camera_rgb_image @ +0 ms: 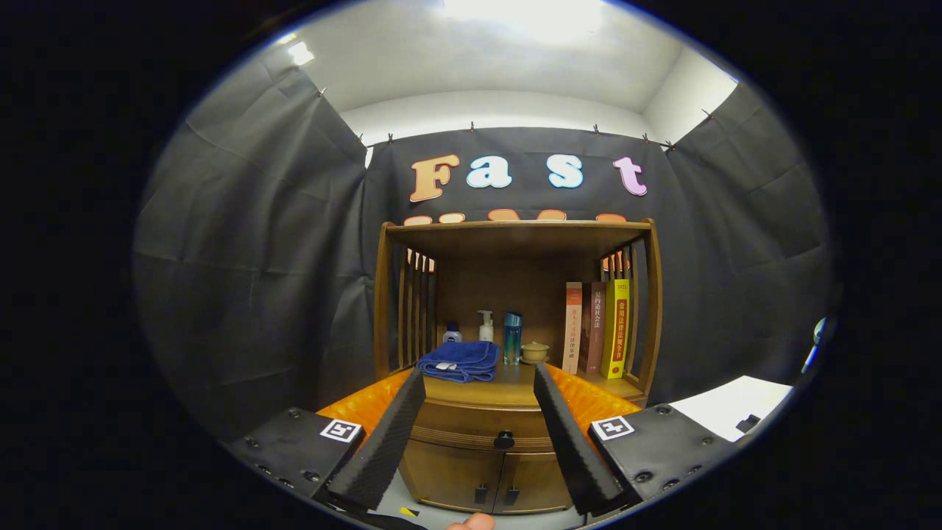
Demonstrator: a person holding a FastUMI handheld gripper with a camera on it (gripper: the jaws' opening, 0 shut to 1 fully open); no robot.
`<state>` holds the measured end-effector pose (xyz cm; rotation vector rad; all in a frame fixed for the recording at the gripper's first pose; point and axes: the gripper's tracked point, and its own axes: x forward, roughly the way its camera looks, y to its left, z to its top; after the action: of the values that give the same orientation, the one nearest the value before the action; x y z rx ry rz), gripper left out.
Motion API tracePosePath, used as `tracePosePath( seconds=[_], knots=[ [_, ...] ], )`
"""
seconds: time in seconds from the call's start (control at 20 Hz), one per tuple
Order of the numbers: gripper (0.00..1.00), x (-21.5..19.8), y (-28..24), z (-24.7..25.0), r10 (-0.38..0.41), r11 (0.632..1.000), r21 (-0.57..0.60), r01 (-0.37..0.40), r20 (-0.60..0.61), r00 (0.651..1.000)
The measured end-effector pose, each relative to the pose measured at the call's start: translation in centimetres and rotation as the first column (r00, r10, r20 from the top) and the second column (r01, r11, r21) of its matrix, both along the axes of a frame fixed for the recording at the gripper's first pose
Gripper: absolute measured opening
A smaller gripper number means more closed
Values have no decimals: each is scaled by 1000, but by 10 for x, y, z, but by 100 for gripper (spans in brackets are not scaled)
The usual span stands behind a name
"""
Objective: Pull open the drawer, take out the items inside it, and place them on the countertop above the cabinet.
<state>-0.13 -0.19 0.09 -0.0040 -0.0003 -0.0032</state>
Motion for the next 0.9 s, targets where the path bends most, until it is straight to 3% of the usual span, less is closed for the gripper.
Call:
tracePosePath(
  seconds=[0.5, 0.65, 0.9],
  knots=[
    [98, 4, -4, 1, -10, 1000, -9, 10, 5, 1000],
    [98, 19, -5, -5, -2, 1000, -3, 2, 16, 1000],
    [98, 50, -32, -42, -62, 998, -13, 63, 32, 998]
  ],
)
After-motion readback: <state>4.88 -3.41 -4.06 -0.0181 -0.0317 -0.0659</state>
